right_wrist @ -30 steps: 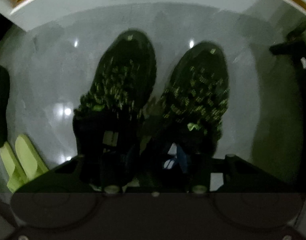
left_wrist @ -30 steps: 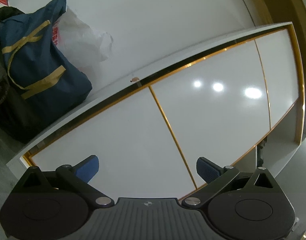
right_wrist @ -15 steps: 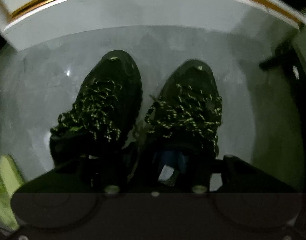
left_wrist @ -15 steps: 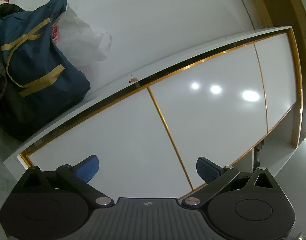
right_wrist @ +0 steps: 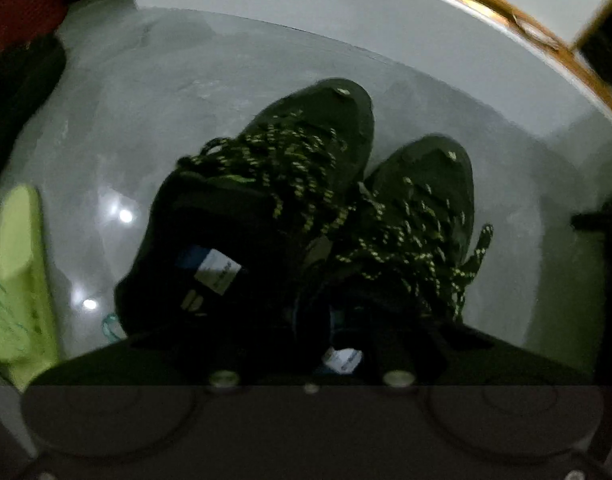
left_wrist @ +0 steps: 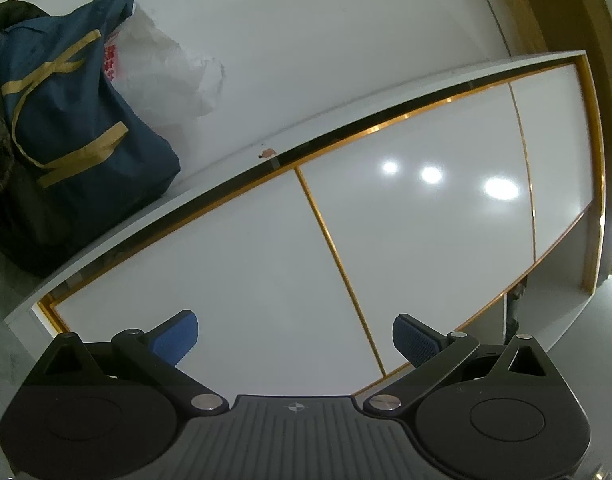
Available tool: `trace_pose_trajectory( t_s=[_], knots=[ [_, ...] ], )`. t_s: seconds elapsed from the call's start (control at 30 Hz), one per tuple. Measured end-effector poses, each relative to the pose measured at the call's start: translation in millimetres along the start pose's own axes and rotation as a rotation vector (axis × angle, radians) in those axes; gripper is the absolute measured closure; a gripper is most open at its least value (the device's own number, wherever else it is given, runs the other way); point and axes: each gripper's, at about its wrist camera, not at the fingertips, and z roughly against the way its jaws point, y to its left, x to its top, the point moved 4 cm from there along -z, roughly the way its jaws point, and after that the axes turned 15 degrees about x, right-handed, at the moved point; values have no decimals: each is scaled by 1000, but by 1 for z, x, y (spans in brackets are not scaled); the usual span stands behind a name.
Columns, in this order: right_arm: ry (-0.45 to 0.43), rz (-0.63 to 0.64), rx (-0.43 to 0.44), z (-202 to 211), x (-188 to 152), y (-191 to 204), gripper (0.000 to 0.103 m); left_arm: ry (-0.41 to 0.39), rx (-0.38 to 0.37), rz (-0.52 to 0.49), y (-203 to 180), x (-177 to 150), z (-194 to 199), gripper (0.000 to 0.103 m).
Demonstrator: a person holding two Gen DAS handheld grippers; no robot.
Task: Organize scattered shoes
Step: 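Lower the right tool onto the speckled sneaker pair and close on both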
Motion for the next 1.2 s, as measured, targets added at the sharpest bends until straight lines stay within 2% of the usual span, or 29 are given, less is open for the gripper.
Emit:
trace_pose_trajectory(
  t_s=[0.1, 0.23, 0.37, 0.5, 0.63, 0.73, 0.83, 0.93, 1.07, 1.13, 1.2],
  knots=[
    [-1, -122, 90, 16, 7, -11, 84, 1, 0, -2, 0, -1, 0, 0],
    [-13, -222, 98, 8, 5, -23, 78, 10, -7, 1, 1, -2, -2, 0],
    [-14, -245, 107, 11, 3, -24, 78, 9, -14, 11, 2, -2, -2, 0],
    [-26, -284, 179, 24, 3, -32, 77, 4, -15, 17, 3, -1, 0, 0],
    [-36, -310, 214, 24, 0, -36, 78, 19, -28, 18, 3, -3, -1, 0],
    [-61, -331, 291, 32, -1, -38, 74, 26, -34, 18, 2, -4, 0, 0],
    [-84, -355, 320, 35, -1, -42, 72, 24, -32, 20, 3, -4, 2, 0],
    [-98, -367, 348, 36, -1, -42, 62, 19, -32, 26, 4, -3, 3, 0],
    [-126, -362, 346, 31, 2, -38, 55, 27, -35, 24, 2, -5, 0, 0],
    [-148, -358, 293, 23, 5, -34, 51, 31, -36, 20, 1, -5, -1, 0],
    [-132, -290, 200, 13, 8, -22, 52, 33, -37, 18, 1, -4, -1, 0]
  ],
)
